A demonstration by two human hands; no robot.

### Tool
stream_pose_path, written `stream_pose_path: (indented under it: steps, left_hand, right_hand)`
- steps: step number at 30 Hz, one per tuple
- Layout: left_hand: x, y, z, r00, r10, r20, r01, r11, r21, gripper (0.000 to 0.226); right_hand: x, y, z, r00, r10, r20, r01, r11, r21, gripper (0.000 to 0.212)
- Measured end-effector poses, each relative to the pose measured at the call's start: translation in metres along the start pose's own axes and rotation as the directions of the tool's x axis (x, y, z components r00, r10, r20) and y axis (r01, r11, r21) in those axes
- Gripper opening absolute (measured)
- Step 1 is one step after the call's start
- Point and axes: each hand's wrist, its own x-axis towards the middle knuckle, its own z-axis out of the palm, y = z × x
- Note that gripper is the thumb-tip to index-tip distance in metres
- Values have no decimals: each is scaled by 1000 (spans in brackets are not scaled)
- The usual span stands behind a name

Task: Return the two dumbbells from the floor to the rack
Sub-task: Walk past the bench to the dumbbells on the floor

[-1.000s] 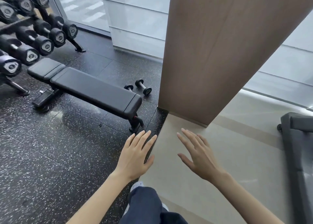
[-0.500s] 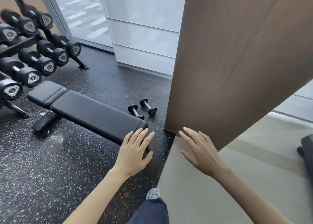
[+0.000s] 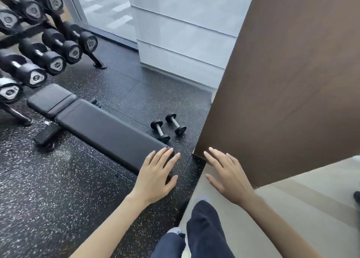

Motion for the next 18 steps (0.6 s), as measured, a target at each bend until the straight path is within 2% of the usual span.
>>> stream_pose_path:
  steps: [9,18]
  left_hand:
    - [82,-10,14,989,-144,-15,144,990,-13,59]
    - [177,-20,24,965,-261,-12,261,965,24,60]
  right_hand:
    - [100,66,-12,984,-162,71,165,986,-39,58]
    - [209,137,-29,925,-374,71,378,924,-61,56]
